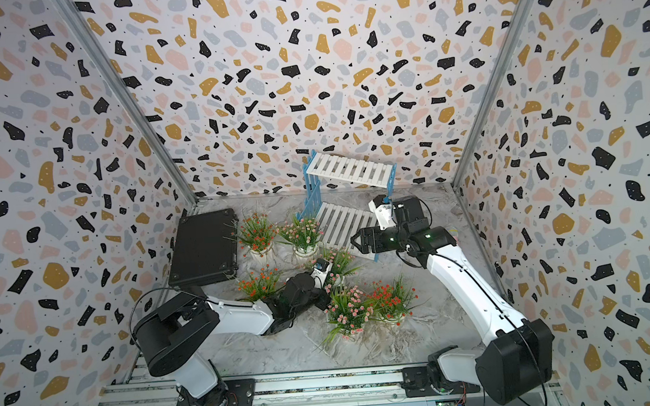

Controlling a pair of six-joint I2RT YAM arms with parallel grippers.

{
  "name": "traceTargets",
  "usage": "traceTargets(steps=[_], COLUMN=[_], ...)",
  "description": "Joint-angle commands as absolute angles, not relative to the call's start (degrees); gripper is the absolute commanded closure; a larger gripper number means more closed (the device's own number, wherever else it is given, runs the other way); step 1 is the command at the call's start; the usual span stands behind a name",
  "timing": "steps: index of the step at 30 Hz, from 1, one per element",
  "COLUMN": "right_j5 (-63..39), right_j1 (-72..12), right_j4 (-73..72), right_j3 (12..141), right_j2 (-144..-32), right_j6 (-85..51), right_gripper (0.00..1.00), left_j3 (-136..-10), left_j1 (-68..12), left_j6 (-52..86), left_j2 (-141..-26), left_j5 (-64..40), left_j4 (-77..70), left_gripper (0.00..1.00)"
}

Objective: Place the baby's breath potted plants on the rack by color
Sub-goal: Pick up the baby's breath potted plant from the center of the board.

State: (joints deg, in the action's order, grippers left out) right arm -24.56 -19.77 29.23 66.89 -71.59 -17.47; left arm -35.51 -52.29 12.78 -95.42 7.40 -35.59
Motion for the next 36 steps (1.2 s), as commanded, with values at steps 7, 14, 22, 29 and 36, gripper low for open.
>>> traceTargets(steps=[7, 14, 22, 29, 36], right_j5=[-16.1, -11.5, -9.0, -7.9, -7.4], right_j1=[-19.7, -19.6, -19.5, -19.5, -19.5], right_j4=[31.2, 31.8, 32.1, 35.5, 37.3], right_j3=[69.4, 70.3, 70.6, 71.7, 70.8], right_j2=[-63.5, -60.6, -57.8, -55.4, -53.7], right_j6=[-17.7, -17.7, -17.9, -18.0, -17.4], right_gripper=[0.1, 0.1, 0.11, 0.11, 0.12], left_j3=[-41.0, -45.0, -50.7, -59.6, -71.2], left_j1=[-52.3, -52.3, -51.1, -47.1, -44.2], left_j6=[11.7, 9.6, 7.9, 8.0, 8.1], left_j2=[-88.6, -88.9, -91.4, -98.3, -109.1], left_j5=[4.5, 5.0, 4.9, 2.2, -0.9], left_j4=[-32.8, -30.9, -30.4, -30.1, -30.3], left_gripper=[0.27, 0.27, 0.26, 0.26, 0.27])
